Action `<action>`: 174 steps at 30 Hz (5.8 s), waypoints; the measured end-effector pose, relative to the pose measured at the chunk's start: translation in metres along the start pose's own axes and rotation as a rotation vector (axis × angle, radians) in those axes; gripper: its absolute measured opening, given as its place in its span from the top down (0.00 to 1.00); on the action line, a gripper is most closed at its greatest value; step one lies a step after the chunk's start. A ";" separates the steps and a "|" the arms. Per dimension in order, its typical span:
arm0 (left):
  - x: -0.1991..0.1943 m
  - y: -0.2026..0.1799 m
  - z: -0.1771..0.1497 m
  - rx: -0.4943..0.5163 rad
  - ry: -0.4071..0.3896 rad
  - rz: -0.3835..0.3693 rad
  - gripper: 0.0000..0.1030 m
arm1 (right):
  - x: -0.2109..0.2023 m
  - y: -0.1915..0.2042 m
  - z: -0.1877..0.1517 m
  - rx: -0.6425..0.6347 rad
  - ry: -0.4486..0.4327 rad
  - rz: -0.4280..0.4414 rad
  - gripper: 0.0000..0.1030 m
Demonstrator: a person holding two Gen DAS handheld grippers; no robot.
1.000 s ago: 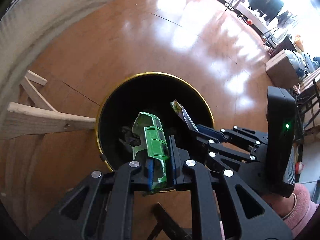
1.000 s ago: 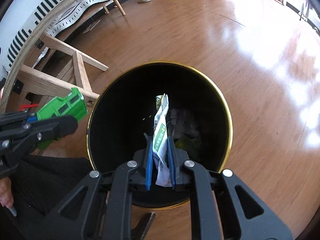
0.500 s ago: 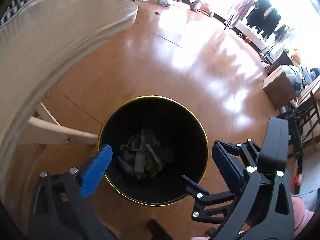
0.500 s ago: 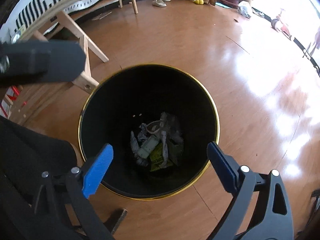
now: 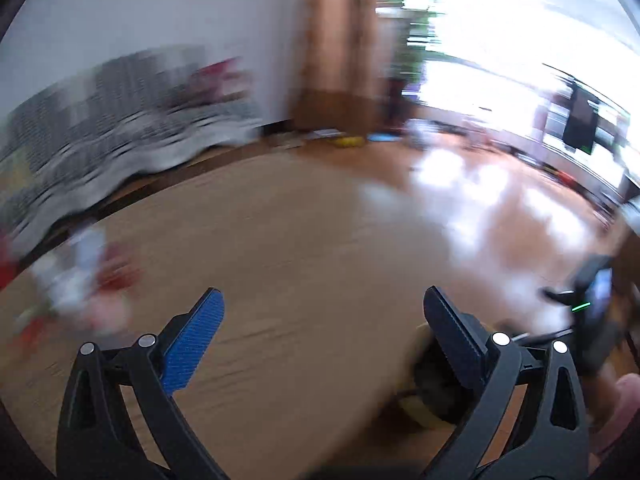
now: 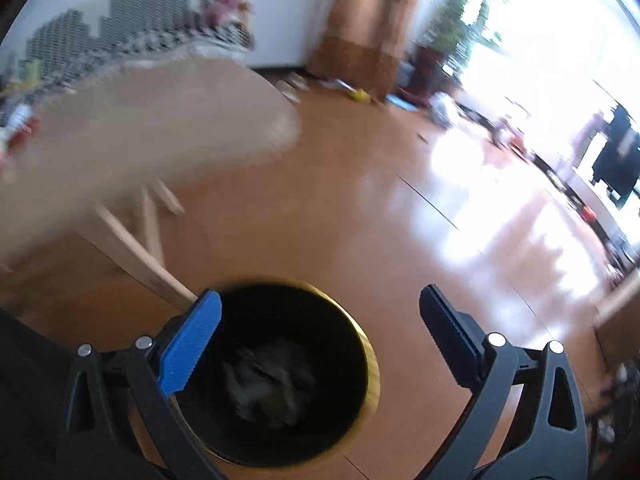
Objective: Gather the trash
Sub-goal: 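Swing both tools back over the table, then grasp the red ribbon with the left tool while the right grasps the clear blister pack, then lift the red ribbon and blister pack and carry them over the black bin, then open both tools to drop the ribbon and blister pack into the bin, then swing both tools back over the table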
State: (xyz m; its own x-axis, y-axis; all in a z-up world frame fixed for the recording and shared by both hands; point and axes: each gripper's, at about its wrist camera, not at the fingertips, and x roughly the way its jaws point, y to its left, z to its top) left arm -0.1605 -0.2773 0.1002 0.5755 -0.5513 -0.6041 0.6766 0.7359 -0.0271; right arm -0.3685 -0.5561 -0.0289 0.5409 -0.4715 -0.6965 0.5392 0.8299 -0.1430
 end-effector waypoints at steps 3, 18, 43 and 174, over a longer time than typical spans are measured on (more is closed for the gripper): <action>-0.024 0.121 -0.023 -0.173 0.032 0.239 0.06 | -0.015 0.046 0.049 -0.047 -0.071 0.127 0.07; 0.001 0.354 -0.100 -0.463 0.207 0.355 0.06 | -0.024 0.411 0.140 -0.547 0.039 0.717 0.12; 0.014 0.335 -0.077 -0.346 0.222 0.262 0.92 | -0.012 0.458 0.130 -0.442 0.109 0.881 0.68; 0.117 -0.231 -0.070 0.279 0.339 -0.441 0.06 | 0.011 -0.136 -0.051 0.584 0.124 0.188 0.06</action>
State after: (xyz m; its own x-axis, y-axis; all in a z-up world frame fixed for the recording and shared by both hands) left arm -0.2819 -0.4843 -0.0201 0.0679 -0.5910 -0.8038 0.9383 0.3116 -0.1499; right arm -0.4687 -0.6590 -0.0529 0.6009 -0.2661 -0.7537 0.7248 0.5791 0.3734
